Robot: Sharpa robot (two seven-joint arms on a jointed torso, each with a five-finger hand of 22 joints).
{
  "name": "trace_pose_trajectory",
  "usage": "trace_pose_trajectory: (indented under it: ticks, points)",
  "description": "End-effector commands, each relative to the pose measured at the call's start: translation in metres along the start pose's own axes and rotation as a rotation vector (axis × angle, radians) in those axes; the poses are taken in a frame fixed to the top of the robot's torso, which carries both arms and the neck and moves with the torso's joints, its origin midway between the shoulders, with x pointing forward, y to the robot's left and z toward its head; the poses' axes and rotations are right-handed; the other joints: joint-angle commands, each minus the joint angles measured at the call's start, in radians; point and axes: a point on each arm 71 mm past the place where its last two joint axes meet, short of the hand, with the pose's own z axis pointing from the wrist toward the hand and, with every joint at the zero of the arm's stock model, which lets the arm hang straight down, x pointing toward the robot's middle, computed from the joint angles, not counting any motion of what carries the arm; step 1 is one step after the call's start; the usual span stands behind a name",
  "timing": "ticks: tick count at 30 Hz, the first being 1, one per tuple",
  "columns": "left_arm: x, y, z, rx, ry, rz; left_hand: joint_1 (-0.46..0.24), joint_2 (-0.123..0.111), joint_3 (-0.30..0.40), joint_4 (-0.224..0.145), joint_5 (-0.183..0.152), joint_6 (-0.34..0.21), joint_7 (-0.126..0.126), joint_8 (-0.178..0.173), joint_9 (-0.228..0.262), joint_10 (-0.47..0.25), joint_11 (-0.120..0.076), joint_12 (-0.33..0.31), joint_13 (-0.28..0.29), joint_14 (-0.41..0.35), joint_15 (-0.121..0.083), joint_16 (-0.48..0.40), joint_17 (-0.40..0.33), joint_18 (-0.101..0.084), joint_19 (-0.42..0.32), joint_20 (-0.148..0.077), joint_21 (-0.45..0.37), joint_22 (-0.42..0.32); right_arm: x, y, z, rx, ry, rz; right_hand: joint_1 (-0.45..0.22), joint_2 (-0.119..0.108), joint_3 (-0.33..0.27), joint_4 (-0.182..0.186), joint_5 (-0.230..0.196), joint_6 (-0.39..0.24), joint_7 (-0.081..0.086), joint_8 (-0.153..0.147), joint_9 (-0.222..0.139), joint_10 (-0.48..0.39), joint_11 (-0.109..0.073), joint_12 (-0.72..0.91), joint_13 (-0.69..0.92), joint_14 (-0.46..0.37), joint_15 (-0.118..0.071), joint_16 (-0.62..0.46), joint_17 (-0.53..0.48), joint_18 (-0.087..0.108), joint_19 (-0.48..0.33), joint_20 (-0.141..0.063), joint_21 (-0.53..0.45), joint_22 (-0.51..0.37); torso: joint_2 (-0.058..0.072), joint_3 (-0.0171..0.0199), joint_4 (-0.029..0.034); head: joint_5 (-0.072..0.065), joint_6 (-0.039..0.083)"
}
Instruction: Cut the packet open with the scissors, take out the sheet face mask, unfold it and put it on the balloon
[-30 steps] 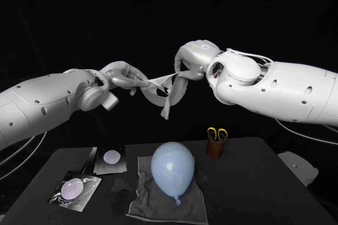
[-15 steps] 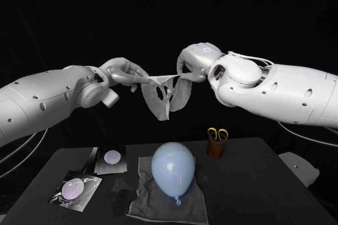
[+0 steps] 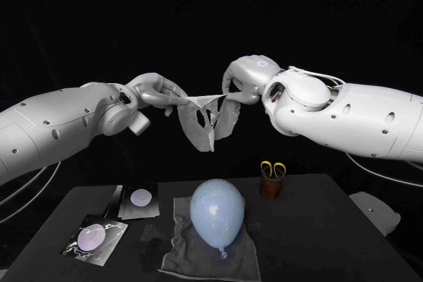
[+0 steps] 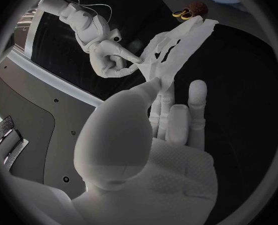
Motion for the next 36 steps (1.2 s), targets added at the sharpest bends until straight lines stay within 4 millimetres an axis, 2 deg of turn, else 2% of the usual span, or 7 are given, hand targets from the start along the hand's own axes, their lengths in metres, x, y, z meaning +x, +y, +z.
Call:
trace_pose_trajectory:
  ticks: [1, 6, 13, 19, 23, 28, 36]
  points:
    - [0.002, -0.002, -0.001, 0.002, 0.022, 0.029, 0.0, -0.001, 0.001, 0.005, 0.003, 0.01, 0.001, 0.007, 0.007, 0.008, 0.001, -0.004, 0.0, 0.001, -0.006, 0.003, 0.004, 0.009, 0.006, -0.003, -0.002, 0.002, -0.001, -0.002, -0.001, 0.012, -0.007, 0.032, 0.0, -0.009, 0.006, 0.001, 0.001, 0.002, -0.006, 0.006, 0.001, 0.071, -0.034, -0.006, 0.148, 0.106, -0.005, 0.003, 0.263, -0.019, 0.034, -0.004, -0.005, 0.208, 0.0, 0.0006, 0.0004, 0.0, -0.001]
    - [0.003, -0.004, -0.002, 0.011, 0.028, 0.04, 0.002, -0.002, 0.001, 0.004, 0.004, 0.011, 0.001, 0.007, 0.008, 0.009, 0.001, -0.004, 0.0, 0.002, -0.006, 0.003, 0.004, 0.009, 0.007, -0.003, -0.002, 0.002, 0.0, -0.003, -0.004, 0.012, -0.004, 0.043, 0.0, -0.009, 0.007, 0.002, 0.001, 0.002, -0.006, 0.006, 0.001, 0.071, -0.034, -0.007, 0.147, 0.106, -0.005, 0.003, 0.263, -0.019, 0.034, -0.004, -0.004, 0.208, 0.001, -0.0002, -0.0005, 0.0, -0.001]
    - [0.012, -0.008, -0.006, 0.012, 0.073, 0.04, 0.004, -0.003, 0.003, 0.003, 0.004, 0.012, 0.001, 0.006, 0.008, 0.009, 0.001, -0.005, -0.001, 0.002, -0.006, 0.003, 0.004, 0.009, 0.007, -0.004, -0.002, 0.001, 0.007, -0.002, -0.007, 0.009, 0.004, 0.071, -0.001, -0.009, 0.008, 0.002, 0.001, 0.001, -0.006, 0.006, 0.001, 0.069, -0.034, -0.009, 0.145, 0.106, -0.005, 0.003, 0.263, -0.018, 0.033, -0.004, -0.008, 0.207, 0.0, 0.001, 0.0005, 0.001, -0.006]
    - [0.029, -0.017, -0.017, 0.013, 0.134, 0.013, 0.004, -0.003, 0.003, 0.003, 0.004, 0.012, 0.001, 0.006, 0.008, 0.01, 0.001, -0.005, 0.0, 0.003, -0.007, 0.003, 0.006, 0.01, 0.005, -0.004, -0.004, -0.002, 0.012, -0.004, -0.013, -0.005, -0.001, 0.095, -0.001, -0.01, 0.009, 0.003, 0.001, 0.0, -0.006, 0.006, 0.001, 0.069, -0.035, -0.009, 0.145, 0.106, -0.005, 0.003, 0.263, -0.018, 0.032, -0.004, -0.009, 0.207, -0.002, 0.0007, 0.0008, -0.001, -0.014]
    - [0.045, -0.025, -0.025, 0.012, 0.166, -0.047, 0.004, -0.003, 0.003, 0.004, 0.004, 0.013, 0.001, 0.006, 0.008, 0.012, 0.001, -0.005, 0.0, 0.005, -0.007, 0.003, 0.009, 0.01, 0.005, -0.004, -0.005, -0.003, 0.019, -0.006, -0.02, -0.028, 0.017, 0.107, -0.001, -0.01, 0.009, 0.003, 0.001, 0.0, -0.006, 0.006, 0.001, 0.069, -0.035, -0.01, 0.145, 0.106, -0.005, 0.003, 0.263, -0.018, 0.032, -0.004, -0.01, 0.207, -0.003, 0.0013, 0.0015, 0.004, -0.018]
    - [0.066, -0.032, -0.033, 0.009, 0.19, -0.116, 0.001, -0.003, 0.003, 0.007, 0.004, 0.014, 0.001, 0.006, 0.009, 0.016, 0.001, -0.005, 0.0, 0.009, -0.007, 0.003, 0.013, 0.009, 0.01, -0.005, -0.003, 0.001, 0.029, -0.005, -0.028, -0.059, 0.041, 0.122, 0.0, -0.01, 0.01, 0.003, 0.001, 0.0, -0.006, 0.006, 0.001, 0.068, -0.035, -0.011, 0.144, 0.106, -0.006, 0.003, 0.263, -0.017, 0.03, -0.004, -0.014, 0.206, -0.004, 0.003, 0.0021, 0.011, -0.022]
    - [0.096, -0.036, -0.044, -0.016, 0.157, -0.253, -0.004, -0.006, 0.004, 0.014, 0.004, 0.019, -0.003, 0.005, 0.011, 0.027, -0.002, -0.007, 0.0, 0.022, -0.01, 0.004, 0.029, 0.006, 0.029, -0.007, 0.005, 0.015, 0.042, -0.005, -0.039, -0.107, 0.067, 0.136, 0.001, -0.01, 0.012, 0.003, 0.001, -0.001, -0.006, 0.007, 0.001, 0.067, -0.035, -0.012, 0.143, 0.106, -0.006, 0.003, 0.263, -0.017, 0.03, -0.005, -0.016, 0.205, -0.019, 0.0101, 0.0049, 0.005, -0.035]
